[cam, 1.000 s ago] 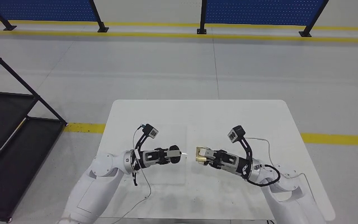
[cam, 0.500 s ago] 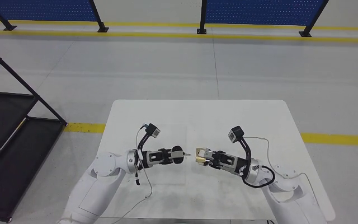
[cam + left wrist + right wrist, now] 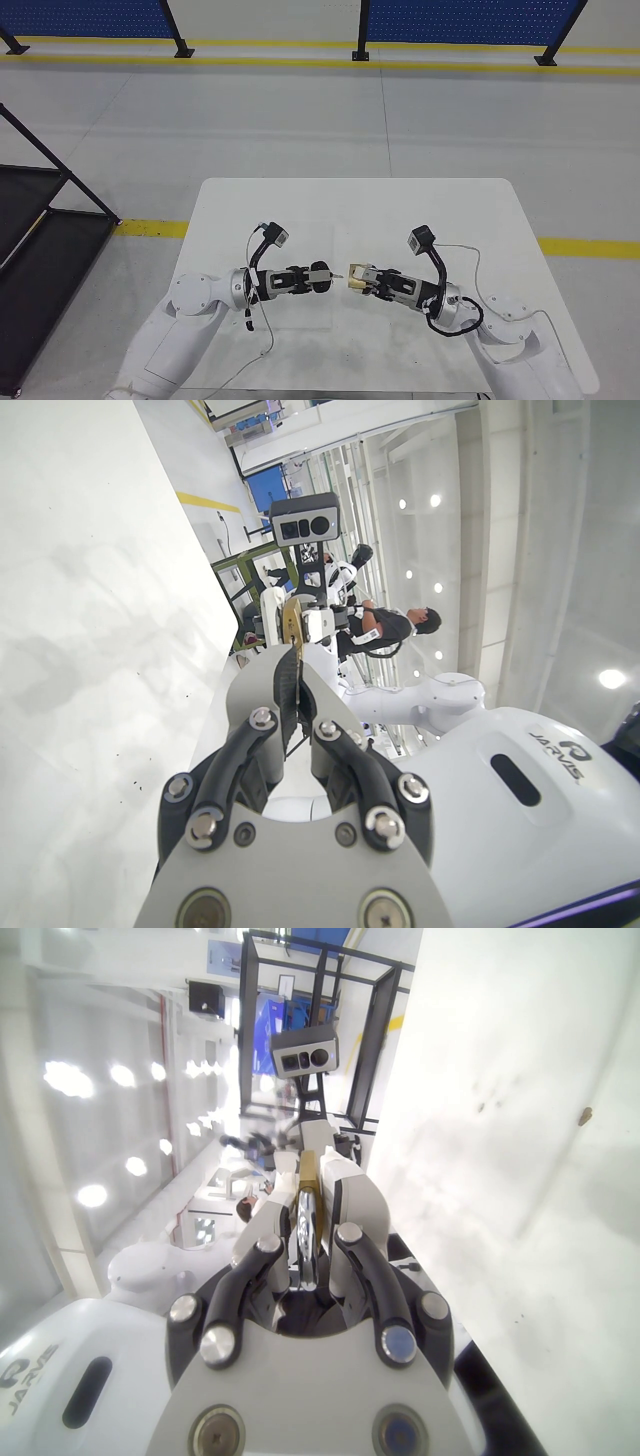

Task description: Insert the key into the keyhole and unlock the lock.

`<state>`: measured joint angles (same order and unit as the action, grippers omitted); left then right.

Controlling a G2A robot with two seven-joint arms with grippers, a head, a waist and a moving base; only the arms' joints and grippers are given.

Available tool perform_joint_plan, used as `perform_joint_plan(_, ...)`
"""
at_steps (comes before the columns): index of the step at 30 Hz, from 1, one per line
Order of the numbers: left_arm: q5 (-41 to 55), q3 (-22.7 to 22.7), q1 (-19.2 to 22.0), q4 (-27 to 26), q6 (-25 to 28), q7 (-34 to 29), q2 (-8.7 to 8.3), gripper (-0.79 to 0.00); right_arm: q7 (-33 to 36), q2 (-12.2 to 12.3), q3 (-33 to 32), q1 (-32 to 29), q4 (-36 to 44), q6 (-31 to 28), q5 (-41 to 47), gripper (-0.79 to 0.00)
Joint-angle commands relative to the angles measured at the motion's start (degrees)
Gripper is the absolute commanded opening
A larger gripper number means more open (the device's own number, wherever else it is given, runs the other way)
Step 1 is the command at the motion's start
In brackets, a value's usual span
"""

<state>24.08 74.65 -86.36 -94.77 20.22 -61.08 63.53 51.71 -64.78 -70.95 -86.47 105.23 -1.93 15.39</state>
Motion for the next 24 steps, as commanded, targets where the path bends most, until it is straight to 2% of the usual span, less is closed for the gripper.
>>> perform_joint_plan(1, 0.0, -0.2, 0.1, 0.1, 0.0, 0.0, -0.03, -0.785, -0.1, 0.0, 0.1, 0.0, 0.0, 0.0, -0.1, -0.785)
perform_joint_plan(24, 1.3, -1.6, 1.0, 2.1, 0.9, 0.4, -0.41, -0.785, -0.7, 0.6, 1.5, 0.7, 0.5, 0.7, -0.5, -0.785)
